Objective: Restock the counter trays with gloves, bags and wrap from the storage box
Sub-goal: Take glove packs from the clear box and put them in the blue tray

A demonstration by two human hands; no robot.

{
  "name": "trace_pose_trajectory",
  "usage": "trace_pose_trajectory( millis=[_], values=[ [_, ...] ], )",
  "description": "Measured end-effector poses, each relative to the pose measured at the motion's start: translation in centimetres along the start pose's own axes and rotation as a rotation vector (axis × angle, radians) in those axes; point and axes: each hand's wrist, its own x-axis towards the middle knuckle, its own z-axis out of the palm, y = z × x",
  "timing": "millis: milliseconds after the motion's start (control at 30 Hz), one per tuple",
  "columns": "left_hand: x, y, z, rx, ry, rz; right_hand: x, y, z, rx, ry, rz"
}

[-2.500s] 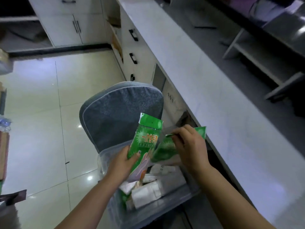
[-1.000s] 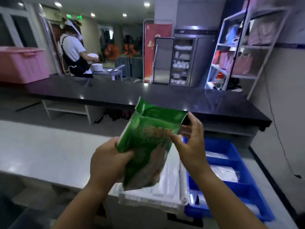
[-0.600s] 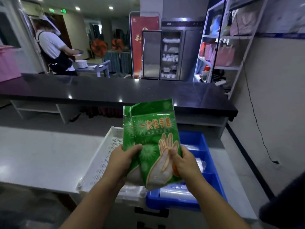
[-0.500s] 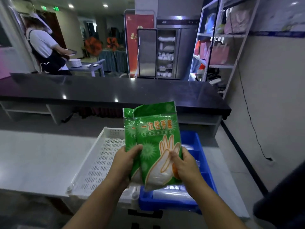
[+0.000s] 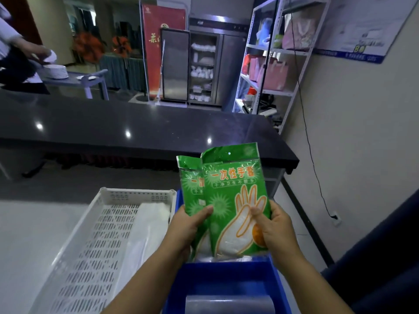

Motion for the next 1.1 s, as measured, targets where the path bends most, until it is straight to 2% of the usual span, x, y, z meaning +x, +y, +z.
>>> trace_pose_trajectory(
  millis=[200, 300, 433, 667, 733, 800, 900, 1000, 1100],
  values=[
    [4.6, 0.7, -1.3, 0.009, -0.053, -0.048, 4.2, -0.2, 3.2, -0.034, -0.071, 0.034],
    [6.2, 0.5, -1.6, -0.002, -0.065, -0.044, 5.6, 1.3, 4.9, -0.069, -0.036, 0.086],
    [7.4, 0.2, -1.8, 0.04, -0.032, -0.041, 7.0, 2.9, 5.5, -0.227, -0.023, 0.109],
    [8.5, -0.6, -1.9, 0.06, 0.006, -0.066, 8.4, 3.7, 5.8, -0.423, -0.162, 0.138],
    [8.7, -0.7, -1.9, 0.024, 0.025, -0.061, 9.1, 3.8, 5.4, -0.403, -0.158, 0.174],
    [8.8, -0.5, -1.9, 0.002, 0.023, -0.063, 10.0, 3.7, 5.0, -0.285, -0.188, 0.287],
    [8.8, -0.3, -1.4, 0.009, 0.008, -0.055, 10.7, 2.9, 4.7, -0.076, -0.319, 0.421],
    [9.4, 0.2, -0.5, 0.107, -0.001, -0.034, 11.3, 1.5, 4.1, -0.113, -0.292, 0.306],
    [10.9, 0.6, 0.2, 0.262, 0.031, 0.049, 12.6, 0.1, 2.5, -0.24, -0.205, 0.089]
  ],
)
